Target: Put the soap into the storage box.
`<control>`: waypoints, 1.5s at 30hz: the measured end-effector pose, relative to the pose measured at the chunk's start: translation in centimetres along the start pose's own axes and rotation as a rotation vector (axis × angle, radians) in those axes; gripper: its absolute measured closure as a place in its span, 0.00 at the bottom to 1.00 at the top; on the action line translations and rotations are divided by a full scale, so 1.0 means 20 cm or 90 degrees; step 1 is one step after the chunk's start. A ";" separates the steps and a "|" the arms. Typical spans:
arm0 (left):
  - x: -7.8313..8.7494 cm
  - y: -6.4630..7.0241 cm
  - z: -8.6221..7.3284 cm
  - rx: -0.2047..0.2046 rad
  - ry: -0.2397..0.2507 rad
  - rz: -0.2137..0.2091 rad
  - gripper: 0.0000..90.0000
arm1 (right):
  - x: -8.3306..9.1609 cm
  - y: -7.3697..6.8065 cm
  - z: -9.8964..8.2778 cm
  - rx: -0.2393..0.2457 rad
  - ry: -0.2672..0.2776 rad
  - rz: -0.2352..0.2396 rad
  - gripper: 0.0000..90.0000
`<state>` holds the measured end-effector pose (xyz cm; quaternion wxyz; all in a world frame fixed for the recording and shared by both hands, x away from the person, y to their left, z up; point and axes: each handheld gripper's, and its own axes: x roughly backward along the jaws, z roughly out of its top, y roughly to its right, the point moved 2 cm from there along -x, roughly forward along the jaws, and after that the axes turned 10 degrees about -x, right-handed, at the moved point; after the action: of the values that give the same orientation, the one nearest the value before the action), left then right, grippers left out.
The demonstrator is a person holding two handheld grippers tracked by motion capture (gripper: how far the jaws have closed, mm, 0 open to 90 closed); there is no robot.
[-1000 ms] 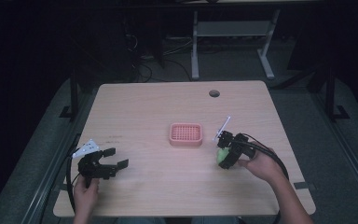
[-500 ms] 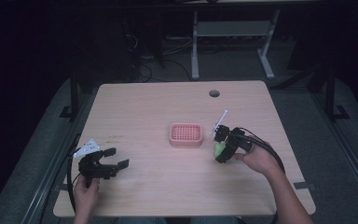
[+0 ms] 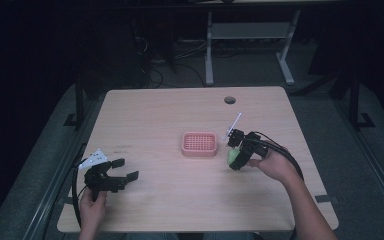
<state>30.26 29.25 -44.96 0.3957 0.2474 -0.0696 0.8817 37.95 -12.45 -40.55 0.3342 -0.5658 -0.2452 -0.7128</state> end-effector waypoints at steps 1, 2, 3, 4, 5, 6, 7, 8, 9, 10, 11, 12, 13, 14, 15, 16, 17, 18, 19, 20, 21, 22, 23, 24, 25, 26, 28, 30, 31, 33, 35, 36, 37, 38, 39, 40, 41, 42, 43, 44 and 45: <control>0.00 0.00 0.00 0.001 0.000 0.001 0.16 | 0.00 0.00 0.01 -0.001 -0.003 -0.002 0.29; 0.00 0.00 0.00 0.001 0.000 0.001 0.16 | 0.00 0.00 0.01 -0.001 -0.003 -0.002 0.29; 0.00 0.00 0.00 0.001 0.002 0.001 0.16 | 0.00 0.00 0.02 0.003 -0.005 -0.003 0.29; 0.00 0.00 0.00 0.000 0.002 0.001 0.16 | 0.00 0.00 0.03 0.000 -0.006 -0.001 0.29; 0.00 0.00 0.00 0.000 0.002 0.001 0.16 | 0.01 0.00 0.04 0.003 -0.005 -0.003 0.29; 0.00 0.00 0.00 -0.002 0.001 0.001 0.16 | 0.01 0.00 0.04 0.003 -0.005 -0.003 0.29; 0.00 0.00 0.00 0.000 0.002 0.001 0.16 | 0.01 0.01 0.05 0.004 -0.004 -0.002 0.29; 0.00 0.00 0.00 0.000 0.002 0.001 0.16 | 0.01 0.01 0.05 0.004 -0.004 -0.002 0.29; 0.00 0.00 0.00 0.001 0.002 0.001 0.16 | 0.01 0.00 0.06 0.003 -0.005 -0.002 0.29; 0.00 -0.01 0.00 0.001 0.003 0.002 0.16 | 0.01 0.00 0.07 0.002 -0.002 0.002 0.29; 0.00 -0.01 0.00 0.001 0.003 0.002 0.16 | 0.01 0.00 0.07 0.006 -0.002 0.001 0.29; 0.00 -0.01 0.00 0.001 0.003 0.001 0.16 | 0.01 0.00 0.08 0.007 -0.005 -0.001 0.29; 0.00 -0.01 0.00 0.001 0.003 0.001 0.16 | 0.01 0.00 0.08 0.007 -0.005 -0.001 0.29; 0.01 -0.01 0.00 0.002 0.003 0.001 0.16 | 0.01 0.00 0.08 0.008 -0.006 -0.001 0.29; 0.01 0.00 0.00 0.003 0.004 0.001 0.16 | 0.01 0.00 0.09 0.011 -0.005 0.000 0.29; 0.01 -0.01 0.00 0.004 0.003 0.001 0.16 | 0.02 -0.01 0.10 0.013 -0.006 -0.002 0.29; 0.01 -0.01 0.00 0.004 0.006 0.001 0.16 | 0.02 -0.01 0.11 0.016 -0.005 -0.003 0.29; 0.01 -0.01 0.00 0.004 0.006 0.001 0.16 | 0.02 -0.01 0.11 0.016 -0.005 -0.003 0.29; 0.01 -0.01 0.00 0.005 0.005 0.001 0.16 | 0.02 -0.01 0.11 0.014 -0.005 -0.002 0.29; 0.01 -0.01 0.00 0.004 0.002 0.001 0.16 | 0.03 -0.01 0.12 0.017 -0.006 -0.003 0.29; 0.01 -0.01 0.00 0.004 0.002 0.001 0.16 | 0.03 -0.01 0.13 0.017 -0.005 -0.004 0.29; 0.01 -0.01 0.00 0.004 0.002 0.001 0.16 | 0.03 -0.01 0.13 0.017 -0.006 -0.004 0.29; 0.01 -0.01 0.00 0.004 0.003 0.001 0.16 | 0.03 -0.01 0.14 0.017 -0.003 0.000 0.29; 0.01 -0.01 0.00 0.004 0.006 0.001 0.16 | 0.03 -0.01 0.14 0.017 -0.003 0.000 0.29; 0.01 -0.01 0.00 0.005 0.006 0.001 0.16 | 0.03 -0.01 0.15 0.017 0.000 0.001 0.29; 0.01 -0.01 0.00 0.005 0.007 0.001 0.16 | 0.03 -0.01 0.15 0.020 0.000 -0.001 0.29; 0.01 -0.01 0.00 0.005 0.007 0.001 0.16 | 0.03 -0.01 0.17 0.021 -0.005 -0.002 0.29; 0.01 -0.01 0.00 0.005 0.007 0.001 0.16 | 0.04 -0.01 0.18 0.024 -0.004 -0.002 0.29; 0.01 -0.01 0.00 0.005 0.007 0.001 0.16 | 0.04 -0.02 0.19 0.026 -0.004 -0.003 0.29; 0.01 -0.01 0.00 0.004 0.008 0.001 0.16 | 0.04 -0.02 0.21 0.031 -0.003 -0.005 0.29; 0.01 -0.01 0.00 0.005 0.007 0.001 0.16 | 0.04 -0.02 0.22 0.033 -0.003 -0.006 0.29; 0.01 -0.01 0.00 0.004 0.008 0.000 0.16 | 0.04 -0.02 0.23 0.033 0.000 -0.004 0.29; 0.01 -0.01 0.00 0.004 0.007 0.000 0.16 | 0.04 -0.02 0.24 0.034 0.002 -0.003 0.29; 0.01 -0.01 0.00 0.004 0.007 0.001 0.16 | 0.04 -0.02 0.24 0.034 0.002 -0.003 0.29; 0.01 -0.01 0.00 0.005 0.007 0.000 0.16 | 0.04 -0.03 0.24 0.034 0.001 -0.003 0.29; 0.01 -0.01 0.00 0.005 0.008 0.000 0.16 | 0.03 -0.03 0.25 0.036 -0.008 -0.007 0.29; 0.01 -0.01 0.00 0.004 0.008 0.000 0.16 | 0.03 -0.03 0.26 0.038 -0.008 -0.006 0.29; 0.01 -0.01 0.00 0.004 0.008 0.000 0.16 | 0.03 -0.03 0.26 0.038 -0.008 -0.006 0.29; 0.01 -0.01 0.00 0.004 0.008 0.000 0.16 | 0.03 -0.03 0.27 0.039 -0.009 -0.004 0.29; 0.01 0.00 0.00 0.009 0.008 0.001 0.16 | 0.03 -0.03 0.27 0.040 -0.011 -0.003 0.29; 0.01 -0.01 0.00 0.007 0.007 0.001 0.16 | 0.03 -0.03 0.28 0.041 -0.015 -0.004 0.29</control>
<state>30.23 29.44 -44.87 0.3938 0.2446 -0.0626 0.8838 40.98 -8.01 -38.68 0.3470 -0.5624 -0.2739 -0.6988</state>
